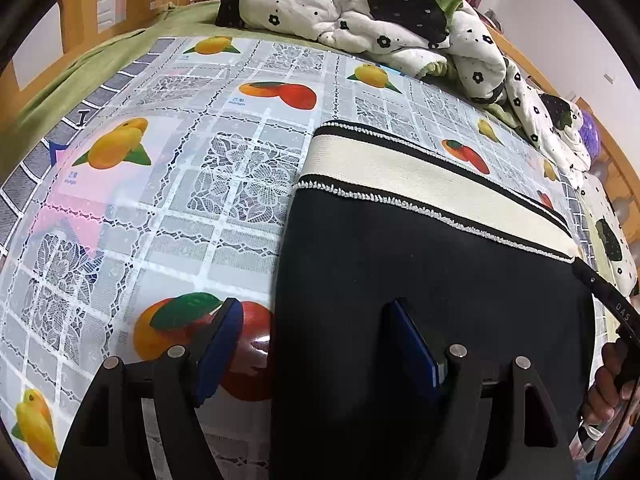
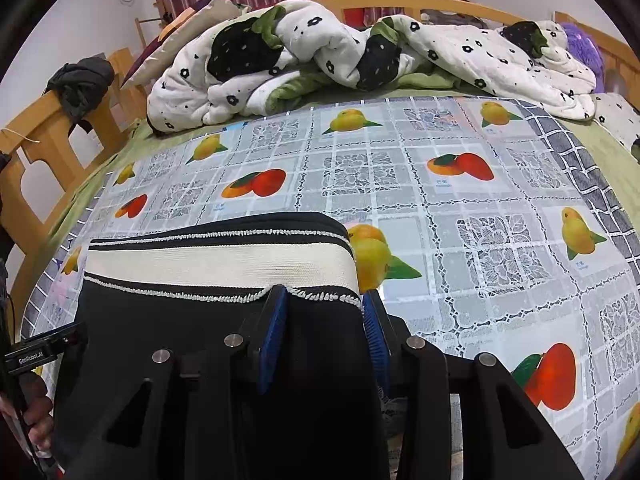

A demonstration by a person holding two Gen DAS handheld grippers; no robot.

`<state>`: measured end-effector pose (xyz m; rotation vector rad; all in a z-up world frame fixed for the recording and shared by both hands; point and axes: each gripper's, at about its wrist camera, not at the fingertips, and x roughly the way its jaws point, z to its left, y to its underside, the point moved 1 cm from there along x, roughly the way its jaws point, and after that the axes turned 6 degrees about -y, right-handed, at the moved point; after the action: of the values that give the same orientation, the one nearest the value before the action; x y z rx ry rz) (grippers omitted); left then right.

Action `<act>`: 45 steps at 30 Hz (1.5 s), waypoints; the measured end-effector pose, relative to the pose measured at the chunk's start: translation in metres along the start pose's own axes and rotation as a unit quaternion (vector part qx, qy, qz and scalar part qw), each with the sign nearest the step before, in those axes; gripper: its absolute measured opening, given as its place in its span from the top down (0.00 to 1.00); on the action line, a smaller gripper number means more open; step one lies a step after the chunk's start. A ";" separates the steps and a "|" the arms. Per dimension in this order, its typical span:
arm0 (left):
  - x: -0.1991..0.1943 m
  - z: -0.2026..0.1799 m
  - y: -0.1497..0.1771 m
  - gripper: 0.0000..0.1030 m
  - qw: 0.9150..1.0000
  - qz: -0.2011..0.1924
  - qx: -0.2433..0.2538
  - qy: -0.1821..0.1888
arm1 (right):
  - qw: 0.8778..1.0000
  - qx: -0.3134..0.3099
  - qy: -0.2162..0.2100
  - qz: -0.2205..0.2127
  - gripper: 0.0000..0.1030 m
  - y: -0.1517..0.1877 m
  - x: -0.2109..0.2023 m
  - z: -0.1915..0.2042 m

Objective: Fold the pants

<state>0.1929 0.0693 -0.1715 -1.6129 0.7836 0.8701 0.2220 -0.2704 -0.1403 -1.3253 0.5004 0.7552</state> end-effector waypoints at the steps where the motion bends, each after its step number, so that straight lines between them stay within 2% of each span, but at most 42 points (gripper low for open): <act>1: 0.000 0.000 0.000 0.27 1.000 -0.001 0.001 -0.001 | 1.000 -0.001 0.001 -0.001 0.63 0.000 0.000 0.000; 45: 0.000 -0.001 0.001 0.28 1.000 -0.001 0.004 -0.003 | 1.000 -0.013 0.023 0.001 0.62 -0.001 -0.001 0.005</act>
<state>0.1923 0.0682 -0.1713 -1.6027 0.7793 0.8684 0.2220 -0.2660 -0.1381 -1.3689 0.5299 0.7354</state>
